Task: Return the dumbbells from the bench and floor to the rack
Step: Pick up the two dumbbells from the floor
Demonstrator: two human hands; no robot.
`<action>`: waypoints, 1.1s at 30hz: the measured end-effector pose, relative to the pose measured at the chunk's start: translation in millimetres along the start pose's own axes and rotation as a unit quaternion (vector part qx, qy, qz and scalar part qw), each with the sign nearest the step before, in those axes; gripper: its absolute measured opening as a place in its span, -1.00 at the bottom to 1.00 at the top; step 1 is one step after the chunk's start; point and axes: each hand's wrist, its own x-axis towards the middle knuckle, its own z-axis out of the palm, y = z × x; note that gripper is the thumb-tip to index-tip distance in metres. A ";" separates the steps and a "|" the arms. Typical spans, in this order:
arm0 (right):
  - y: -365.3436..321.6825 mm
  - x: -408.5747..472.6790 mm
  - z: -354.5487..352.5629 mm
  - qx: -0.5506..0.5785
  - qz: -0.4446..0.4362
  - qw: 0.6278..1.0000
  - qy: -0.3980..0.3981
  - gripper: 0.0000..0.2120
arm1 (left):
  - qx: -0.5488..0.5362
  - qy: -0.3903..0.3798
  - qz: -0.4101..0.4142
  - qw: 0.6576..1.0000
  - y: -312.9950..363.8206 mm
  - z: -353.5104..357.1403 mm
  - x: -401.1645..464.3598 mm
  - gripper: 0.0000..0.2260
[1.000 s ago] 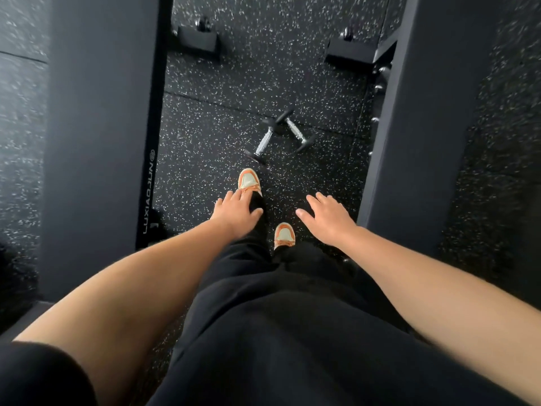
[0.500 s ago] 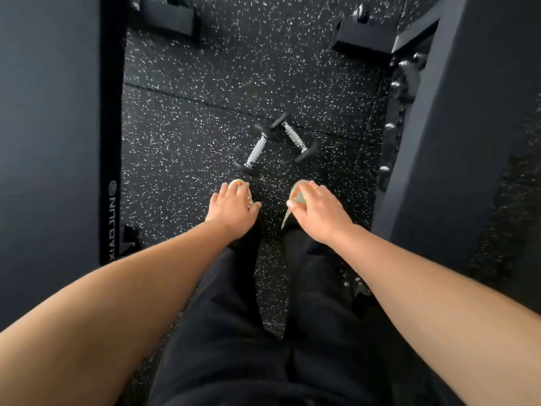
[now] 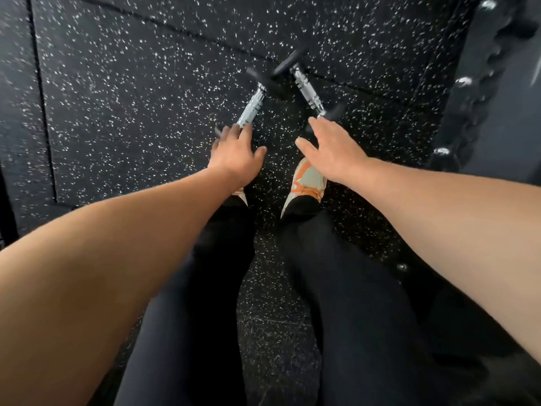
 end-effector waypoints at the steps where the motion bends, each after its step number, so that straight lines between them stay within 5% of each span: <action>1: 5.0 16.8 5.4 -0.003 -0.001 1.000 -0.005 -0.30 | 0.002 -0.001 0.003 1.000 -1.3 7.3 15.3 -0.39; 15: 52.2 174.3 31.9 0.039 0.023 0.998 0.040 -0.18 | -0.093 0.031 -0.032 0.995 -16.9 57.2 159.6 -0.38; 33: 44.9 216.5 35.7 0.217 0.094 0.969 0.068 -0.52 | -0.206 0.017 -0.082 0.975 -14.7 38.4 175.0 -0.52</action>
